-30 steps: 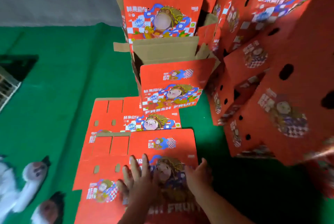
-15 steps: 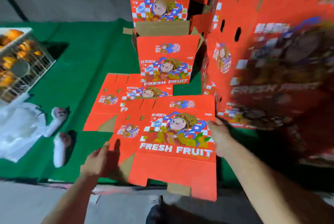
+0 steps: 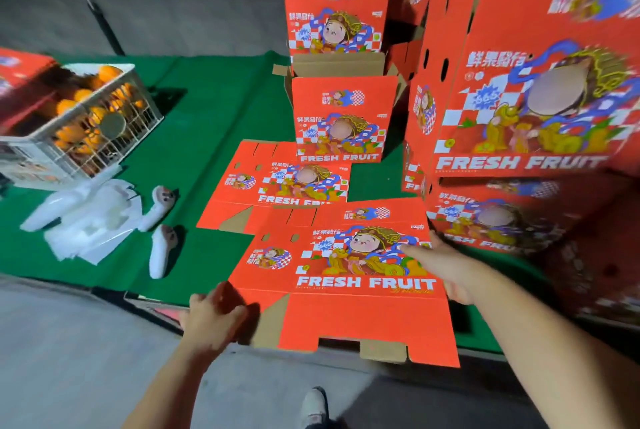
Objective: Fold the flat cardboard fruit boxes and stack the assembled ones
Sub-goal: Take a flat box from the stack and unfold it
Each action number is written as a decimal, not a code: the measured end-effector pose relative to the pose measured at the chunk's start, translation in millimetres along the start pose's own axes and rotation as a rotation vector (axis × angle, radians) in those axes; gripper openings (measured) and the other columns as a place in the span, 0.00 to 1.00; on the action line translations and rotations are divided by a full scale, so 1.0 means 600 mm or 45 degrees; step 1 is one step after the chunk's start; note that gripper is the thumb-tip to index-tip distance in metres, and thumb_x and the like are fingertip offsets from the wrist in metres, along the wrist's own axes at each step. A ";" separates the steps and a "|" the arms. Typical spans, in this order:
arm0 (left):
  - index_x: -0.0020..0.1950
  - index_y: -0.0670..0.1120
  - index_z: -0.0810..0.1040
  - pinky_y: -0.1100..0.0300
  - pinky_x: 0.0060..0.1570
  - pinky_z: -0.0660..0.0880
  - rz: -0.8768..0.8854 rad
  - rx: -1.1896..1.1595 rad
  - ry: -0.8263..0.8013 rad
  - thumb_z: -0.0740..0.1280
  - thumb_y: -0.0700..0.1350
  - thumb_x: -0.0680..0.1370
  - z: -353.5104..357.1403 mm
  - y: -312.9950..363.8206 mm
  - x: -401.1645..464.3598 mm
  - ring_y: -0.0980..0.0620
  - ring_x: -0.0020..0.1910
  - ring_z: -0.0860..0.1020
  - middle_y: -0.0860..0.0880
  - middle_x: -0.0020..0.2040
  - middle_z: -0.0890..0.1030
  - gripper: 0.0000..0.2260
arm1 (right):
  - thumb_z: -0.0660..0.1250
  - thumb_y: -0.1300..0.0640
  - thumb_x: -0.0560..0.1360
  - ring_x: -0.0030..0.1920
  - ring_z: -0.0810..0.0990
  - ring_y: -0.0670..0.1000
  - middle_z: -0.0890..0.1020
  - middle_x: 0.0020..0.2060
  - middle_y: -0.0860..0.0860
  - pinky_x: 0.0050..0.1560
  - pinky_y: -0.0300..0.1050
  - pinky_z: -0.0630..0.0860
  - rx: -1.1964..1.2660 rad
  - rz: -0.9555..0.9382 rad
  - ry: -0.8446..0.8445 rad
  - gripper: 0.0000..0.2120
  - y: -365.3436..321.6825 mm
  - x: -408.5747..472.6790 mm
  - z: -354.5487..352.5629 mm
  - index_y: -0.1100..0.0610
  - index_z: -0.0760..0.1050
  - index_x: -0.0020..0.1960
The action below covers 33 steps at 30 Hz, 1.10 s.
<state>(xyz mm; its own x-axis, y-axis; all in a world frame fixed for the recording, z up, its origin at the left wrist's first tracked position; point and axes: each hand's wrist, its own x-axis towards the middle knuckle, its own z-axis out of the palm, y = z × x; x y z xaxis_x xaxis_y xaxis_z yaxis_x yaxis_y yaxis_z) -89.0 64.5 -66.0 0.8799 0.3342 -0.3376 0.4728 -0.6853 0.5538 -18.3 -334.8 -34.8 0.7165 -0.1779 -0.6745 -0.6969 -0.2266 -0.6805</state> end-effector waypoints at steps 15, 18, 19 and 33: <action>0.73 0.58 0.73 0.46 0.75 0.65 0.122 -0.106 -0.158 0.60 0.83 0.59 0.032 0.070 -0.021 0.41 0.76 0.68 0.45 0.77 0.67 0.49 | 0.75 0.50 0.77 0.57 0.79 0.54 0.76 0.70 0.56 0.44 0.46 0.77 0.008 -0.046 -0.013 0.36 0.036 -0.015 -0.027 0.52 0.62 0.80; 0.65 0.52 0.81 0.48 0.62 0.76 0.233 -0.130 -0.039 0.57 0.82 0.65 0.026 0.089 -0.016 0.45 0.62 0.81 0.48 0.60 0.84 0.43 | 0.74 0.41 0.75 0.54 0.82 0.54 0.79 0.68 0.55 0.44 0.48 0.81 0.196 0.048 -0.110 0.34 0.015 -0.029 -0.032 0.48 0.68 0.77; 0.63 0.50 0.82 0.48 0.61 0.77 0.232 -0.163 0.009 0.56 0.81 0.67 0.025 0.096 -0.016 0.44 0.59 0.82 0.48 0.58 0.84 0.42 | 0.74 0.40 0.75 0.53 0.84 0.56 0.82 0.64 0.57 0.46 0.50 0.82 0.299 0.082 -0.132 0.30 0.005 -0.034 -0.037 0.51 0.73 0.73; 0.62 0.46 0.76 0.57 0.49 0.79 0.299 -0.602 -0.210 0.75 0.67 0.61 0.089 0.111 -0.065 0.54 0.51 0.83 0.50 0.54 0.83 0.37 | 0.73 0.30 0.66 0.50 0.86 0.60 0.86 0.56 0.57 0.43 0.54 0.81 0.578 0.004 -0.387 0.33 0.006 -0.085 -0.053 0.48 0.81 0.64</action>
<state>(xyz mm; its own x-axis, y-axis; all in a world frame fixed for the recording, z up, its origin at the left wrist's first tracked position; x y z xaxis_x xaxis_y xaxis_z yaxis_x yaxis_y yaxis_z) -94.4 -28.8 -56.8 0.9633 0.0758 -0.2576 0.2676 -0.3516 0.8971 -56.1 -357.1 6.1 0.7198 0.1221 -0.6834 -0.6909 0.2217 -0.6881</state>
